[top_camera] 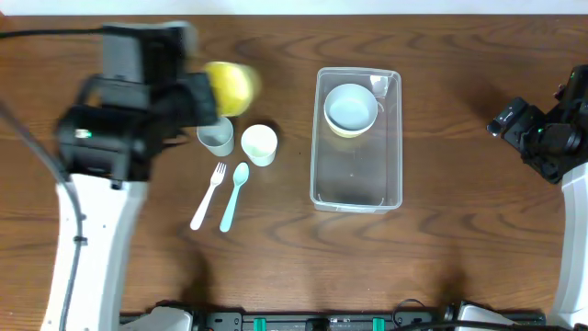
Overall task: Pack container
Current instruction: 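Carry the yellow cup into the container and release it, then grasp the light blue cup with the left gripper, then place the light blue cup into the yellow cup in the container, then grasp the white cup with the left gripper, then stack the white cup onto the cups in the container, then lower the left gripper and grasp the white fork handle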
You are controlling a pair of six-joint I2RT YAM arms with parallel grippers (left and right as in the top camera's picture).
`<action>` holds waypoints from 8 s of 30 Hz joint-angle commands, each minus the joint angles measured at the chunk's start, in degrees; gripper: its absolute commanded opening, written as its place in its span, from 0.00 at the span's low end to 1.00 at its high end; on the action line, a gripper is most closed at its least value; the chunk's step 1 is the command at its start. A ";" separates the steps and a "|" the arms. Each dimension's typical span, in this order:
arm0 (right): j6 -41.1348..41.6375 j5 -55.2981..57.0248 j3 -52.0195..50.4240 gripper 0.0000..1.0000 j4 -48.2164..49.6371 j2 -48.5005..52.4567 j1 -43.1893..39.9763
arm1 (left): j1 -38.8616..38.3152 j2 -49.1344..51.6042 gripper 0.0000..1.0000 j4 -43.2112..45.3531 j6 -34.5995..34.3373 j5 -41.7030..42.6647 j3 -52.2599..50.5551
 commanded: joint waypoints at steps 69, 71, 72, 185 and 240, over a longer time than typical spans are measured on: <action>0.63 0.15 0.07 0.99 -0.04 -0.35 -0.26 | -14.73 19.71 0.56 -13.20 -1.64 -25.40 16.55; 0.63 0.15 0.07 0.99 -0.04 -0.35 -0.26 | -10.78 20.00 0.57 -15.63 -1.64 -27.17 15.89; 0.63 0.15 0.07 0.99 -0.04 -0.35 -0.26 | -8.72 20.33 0.57 -16.17 -1.64 -26.32 15.08; 0.63 0.15 0.07 0.99 -0.04 -0.35 -0.26 | -0.13 28.65 0.06 -7.76 2.91 -2.03 -1.51; 0.63 0.15 0.07 0.99 -0.04 -0.35 -0.26 | -3.67 22.34 0.69 -27.58 2.49 -16.22 6.82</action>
